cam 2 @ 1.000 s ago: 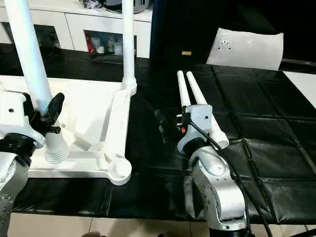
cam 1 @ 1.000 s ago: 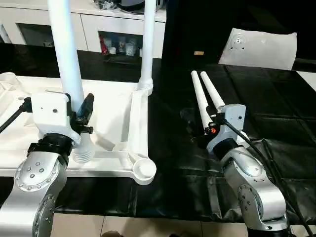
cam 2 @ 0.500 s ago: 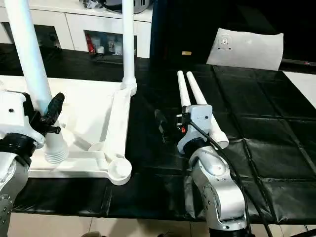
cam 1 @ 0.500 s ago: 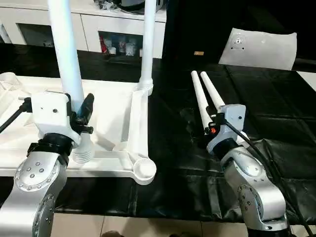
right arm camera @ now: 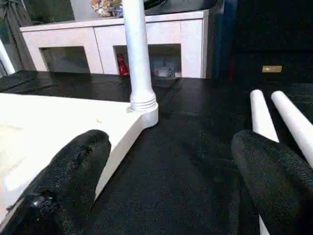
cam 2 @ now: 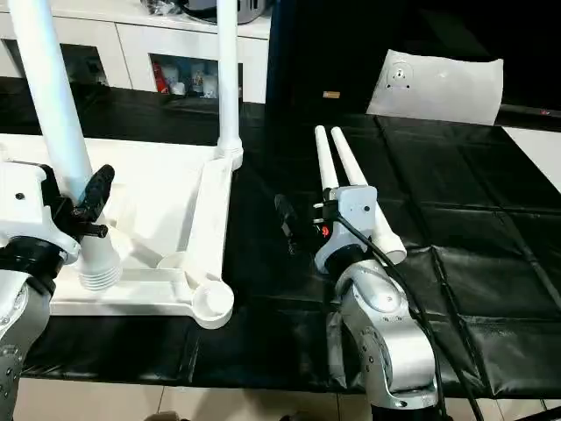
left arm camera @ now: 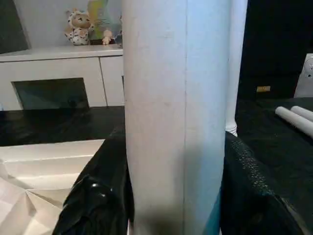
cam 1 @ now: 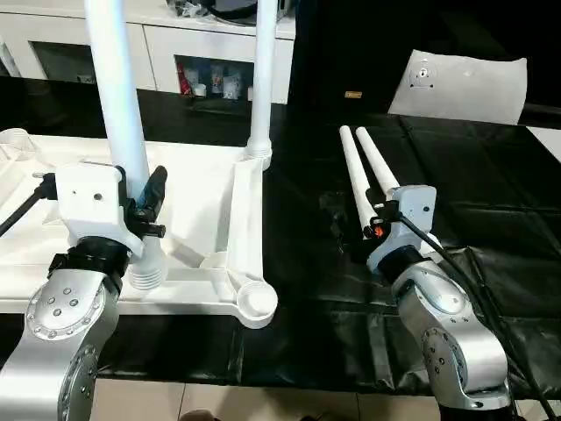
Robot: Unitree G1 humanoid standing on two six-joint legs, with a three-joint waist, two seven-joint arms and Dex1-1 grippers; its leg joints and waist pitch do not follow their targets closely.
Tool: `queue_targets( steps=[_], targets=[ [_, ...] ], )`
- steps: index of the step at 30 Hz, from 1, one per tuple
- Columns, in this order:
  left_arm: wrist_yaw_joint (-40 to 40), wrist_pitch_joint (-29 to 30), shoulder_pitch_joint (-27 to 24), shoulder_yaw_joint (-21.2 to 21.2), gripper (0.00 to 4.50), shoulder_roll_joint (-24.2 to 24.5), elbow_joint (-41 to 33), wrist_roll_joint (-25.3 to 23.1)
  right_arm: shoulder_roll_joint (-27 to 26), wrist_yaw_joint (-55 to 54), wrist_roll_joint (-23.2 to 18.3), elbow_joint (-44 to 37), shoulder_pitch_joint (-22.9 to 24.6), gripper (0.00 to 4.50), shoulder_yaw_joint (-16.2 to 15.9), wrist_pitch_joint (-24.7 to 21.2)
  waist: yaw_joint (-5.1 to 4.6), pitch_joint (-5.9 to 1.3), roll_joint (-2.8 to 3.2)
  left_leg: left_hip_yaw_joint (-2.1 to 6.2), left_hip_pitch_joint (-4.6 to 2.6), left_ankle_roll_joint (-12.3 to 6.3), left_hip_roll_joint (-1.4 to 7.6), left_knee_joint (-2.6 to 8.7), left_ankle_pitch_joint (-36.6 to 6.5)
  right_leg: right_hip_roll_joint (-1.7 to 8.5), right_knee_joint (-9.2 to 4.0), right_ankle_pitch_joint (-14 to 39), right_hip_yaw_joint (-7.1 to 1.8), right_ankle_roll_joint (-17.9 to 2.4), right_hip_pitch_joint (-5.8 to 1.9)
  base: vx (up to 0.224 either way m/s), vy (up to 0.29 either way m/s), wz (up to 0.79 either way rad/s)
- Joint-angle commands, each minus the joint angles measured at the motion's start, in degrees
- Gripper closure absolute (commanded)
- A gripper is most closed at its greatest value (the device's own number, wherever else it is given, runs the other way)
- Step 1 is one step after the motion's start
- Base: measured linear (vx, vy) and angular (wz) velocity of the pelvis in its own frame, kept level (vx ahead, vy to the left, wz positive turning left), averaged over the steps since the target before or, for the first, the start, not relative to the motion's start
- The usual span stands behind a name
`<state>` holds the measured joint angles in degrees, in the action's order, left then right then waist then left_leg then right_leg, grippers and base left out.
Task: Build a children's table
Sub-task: Pick table leg
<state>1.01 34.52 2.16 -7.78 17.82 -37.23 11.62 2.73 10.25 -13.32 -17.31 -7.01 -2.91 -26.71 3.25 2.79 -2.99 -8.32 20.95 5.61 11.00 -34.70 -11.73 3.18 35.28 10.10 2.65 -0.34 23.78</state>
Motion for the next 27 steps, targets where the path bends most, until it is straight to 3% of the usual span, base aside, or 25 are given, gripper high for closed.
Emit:
queue_targets(
  steps=[1, 27],
  targets=[
    [-0.1, -0.3, -0.3, -0.2, 2.64, 0.0, -0.5, 0.1, 0.1, -0.5, 0.2, 0.2, -0.7, 0.13, 0.2, -0.1, 0.0, -3.03, 0.88, -0.1, 0.06, 1.74, 0.91, 4.37, -12.0, 2.76, -4.26, 16.0, -2.22, -2.4, -2.73, 0.0, 0.0, 0.0],
    [-0.1, -0.3, -0.3, -0.2, 2.64, 0.0, -0.5, 0.1, 0.1, -0.5, 0.2, 0.2, -0.7, 0.13, 0.2, -0.1, 0.0, -3.04, 0.89, -0.11, 0.03, 1.77, 0.89, 4.33, -12.0, 2.75, -4.21, 15.7, -2.22, -2.5, -2.75, 0.0, 0.0, 0.0]
  ],
)
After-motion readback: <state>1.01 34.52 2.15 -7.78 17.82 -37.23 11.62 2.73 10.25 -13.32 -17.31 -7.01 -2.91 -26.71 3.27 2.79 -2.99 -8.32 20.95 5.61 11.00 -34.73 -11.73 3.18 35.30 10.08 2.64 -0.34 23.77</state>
